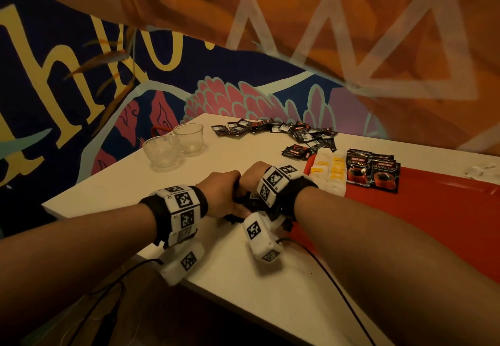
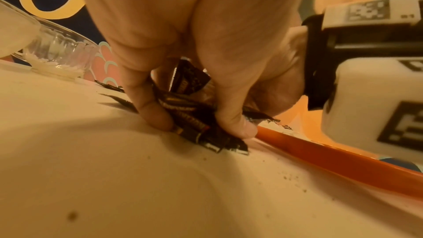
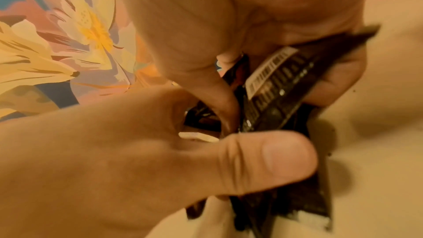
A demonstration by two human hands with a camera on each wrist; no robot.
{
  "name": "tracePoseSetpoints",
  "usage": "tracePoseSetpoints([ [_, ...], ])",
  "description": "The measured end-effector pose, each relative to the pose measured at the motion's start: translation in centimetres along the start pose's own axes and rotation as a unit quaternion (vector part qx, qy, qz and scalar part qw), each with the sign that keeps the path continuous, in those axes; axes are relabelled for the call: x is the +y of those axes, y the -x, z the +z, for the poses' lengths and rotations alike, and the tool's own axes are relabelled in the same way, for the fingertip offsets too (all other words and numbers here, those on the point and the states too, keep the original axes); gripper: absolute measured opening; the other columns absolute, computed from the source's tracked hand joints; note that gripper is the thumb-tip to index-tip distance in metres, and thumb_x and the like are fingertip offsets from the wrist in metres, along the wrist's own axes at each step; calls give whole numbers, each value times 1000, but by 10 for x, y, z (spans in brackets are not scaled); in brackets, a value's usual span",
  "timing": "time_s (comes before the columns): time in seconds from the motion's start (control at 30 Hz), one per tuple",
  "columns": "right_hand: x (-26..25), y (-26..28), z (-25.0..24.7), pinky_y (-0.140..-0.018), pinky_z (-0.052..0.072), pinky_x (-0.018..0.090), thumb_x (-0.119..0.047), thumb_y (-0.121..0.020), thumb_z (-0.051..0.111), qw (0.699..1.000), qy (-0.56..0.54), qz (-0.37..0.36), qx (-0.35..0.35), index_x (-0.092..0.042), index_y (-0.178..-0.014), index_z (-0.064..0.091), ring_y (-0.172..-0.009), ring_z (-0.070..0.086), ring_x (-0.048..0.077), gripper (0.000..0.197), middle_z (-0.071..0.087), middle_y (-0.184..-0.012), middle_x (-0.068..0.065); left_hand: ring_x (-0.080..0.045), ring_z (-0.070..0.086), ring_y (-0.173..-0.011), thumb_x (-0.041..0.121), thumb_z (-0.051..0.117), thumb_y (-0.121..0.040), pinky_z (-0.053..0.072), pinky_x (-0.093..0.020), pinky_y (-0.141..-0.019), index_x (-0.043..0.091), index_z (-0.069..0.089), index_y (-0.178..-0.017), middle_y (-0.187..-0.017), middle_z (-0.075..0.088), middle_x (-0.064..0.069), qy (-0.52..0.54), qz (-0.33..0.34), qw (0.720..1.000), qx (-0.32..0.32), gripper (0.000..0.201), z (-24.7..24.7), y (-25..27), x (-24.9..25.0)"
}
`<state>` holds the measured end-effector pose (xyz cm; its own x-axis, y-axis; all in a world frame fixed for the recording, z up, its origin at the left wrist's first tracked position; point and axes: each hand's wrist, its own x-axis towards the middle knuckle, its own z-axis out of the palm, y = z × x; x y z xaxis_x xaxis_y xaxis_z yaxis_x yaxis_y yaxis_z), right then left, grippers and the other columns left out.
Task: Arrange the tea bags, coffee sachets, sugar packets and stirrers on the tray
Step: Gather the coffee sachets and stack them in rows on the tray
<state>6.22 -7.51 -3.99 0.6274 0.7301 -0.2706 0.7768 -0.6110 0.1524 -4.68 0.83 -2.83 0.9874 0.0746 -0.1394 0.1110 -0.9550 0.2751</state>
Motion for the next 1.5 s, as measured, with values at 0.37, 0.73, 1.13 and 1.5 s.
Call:
tracePoseSetpoints([
  [0.37, 29, 30, -17, -65, 43, 27, -37, -100, 52, 991, -88, 77, 57, -16, -114, 62, -79, 59, 20, 27, 53, -77, -2, -18, 59, -109, 34, 85, -77, 51, -36, -97, 22, 38, -140, -122, 56, 1, 203, 18, 976, 78, 79, -1, -7, 9],
  [0.73, 64, 73, -29, -96, 50, 36, -12, -85, 74, 778, -572, 138, 222, -15, -117, 73, -108, 63, 22, 32, 71, -112, 4, -27, 55, -117, 51, 64, -90, 53, -40, -93, 15, 50, -131, -131, 52, -11, 635, -56, 756, 149, 56, -20, -29, 20],
  [1.13, 114, 131, -25, -97, 53, 39, -10, -81, 78, 755, -540, 88, 360, -34, -84, 68, -99, 66, 16, 26, 71, -100, -4, -36, 64, -113, 60, 48, -94, 51, -49, -97, 13, 55, -141, -133, 62, -17, 768, 91, 619, -139, 67, -42, -63, 105],
  [1.5, 160, 187, 11, -70, 43, 11, -24, -77, 59, 807, -396, 80, 430, -26, -93, 65, -84, 62, 7, 18, 69, -91, -10, -28, 70, -86, 29, 56, -95, 61, -41, -77, 7, 60, -129, -103, 68, -15, 738, 106, 625, -233, 40, -12, -83, 193],
])
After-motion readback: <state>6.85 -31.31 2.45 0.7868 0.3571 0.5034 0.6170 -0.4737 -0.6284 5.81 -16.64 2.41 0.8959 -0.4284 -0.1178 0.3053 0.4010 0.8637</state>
